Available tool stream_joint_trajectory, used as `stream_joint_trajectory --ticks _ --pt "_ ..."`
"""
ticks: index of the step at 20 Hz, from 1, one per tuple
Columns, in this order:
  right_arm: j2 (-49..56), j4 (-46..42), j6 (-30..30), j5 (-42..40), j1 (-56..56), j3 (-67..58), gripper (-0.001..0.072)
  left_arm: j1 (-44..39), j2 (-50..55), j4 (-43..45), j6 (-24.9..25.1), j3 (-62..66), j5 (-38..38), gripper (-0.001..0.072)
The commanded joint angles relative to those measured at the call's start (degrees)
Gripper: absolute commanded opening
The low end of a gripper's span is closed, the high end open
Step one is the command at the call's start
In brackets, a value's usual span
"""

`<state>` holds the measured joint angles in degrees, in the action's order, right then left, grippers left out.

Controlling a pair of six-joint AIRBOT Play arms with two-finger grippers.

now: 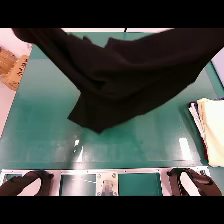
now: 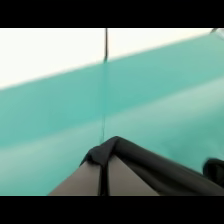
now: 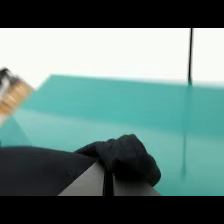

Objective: Fold the shirts.

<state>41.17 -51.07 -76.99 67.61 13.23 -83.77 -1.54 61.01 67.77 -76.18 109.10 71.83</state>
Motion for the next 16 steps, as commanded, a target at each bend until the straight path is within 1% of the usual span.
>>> stream_joint_trajectory --ticks 1,2,4,6,9,11,12,13,14,15,16 --pt "1.3 -2.6 -2.1 -0.9 -0.1 13.0 0.0020 0.0 0.7 1.6 -0.9 -11.4 1.7 0.0023" --pt "2.8 -1.8 -1.9 -3.1 -0.1 18.1 0.0020 0.0 0.9 0.5 -0.8 -16.5 1.5 0.0023" --pt "7.1 0.0 -1.2 -10.0 -0.2 28.5 0.0020 0.0 0.9 -3.2 0.2 -29.0 -0.4 0.0023" --pt "13.8 2.6 1.4 -16.9 -0.6 35.3 0.0020 0.0 0.9 -7.0 2.4 -42.6 -5.2 0.0023" --pt "26.8 6.3 2.7 -22.2 -1.2 36.9 0.0020 -0.1 0.9 -12.2 5.3 -60.7 -19.1 0.0023" --pt "34.3 8.1 2.7 -25.1 -1.4 35.7 0.0020 -0.1 0.9 -12.9 5.3 -67.3 -26.9 0.0023" --pt "37.1 8.1 2.7 -25.2 -1.3 34.5 0.0021 -0.1 0.9 -12.9 5.3 -68.6 -29.0 0.0023" --pt "38.8 8.0 2.7 -24.8 -1.2 33.3 0.0045 -0.1 0.9 -12.9 5.3 -69.0 -29.8 0.0023" --pt "39.3 7.3 2.7 -23.3 -0.7 31.9 0.0233 -0.1 0.9 -12.9 5.3 -69.0 -30.3 0.0023" --pt "39.1 6.4 2.7 -20.7 0.3 30.2 0.0394 -0.1 0.9 -13.1 5.3 -69.0 -30.7 0.0023" --pt "38.6 5.5 2.7 -16.7 1.9 28.0 0.0422 -0.1 0.9 -13.1 5.3 -69.0 -31.0 0.0023"
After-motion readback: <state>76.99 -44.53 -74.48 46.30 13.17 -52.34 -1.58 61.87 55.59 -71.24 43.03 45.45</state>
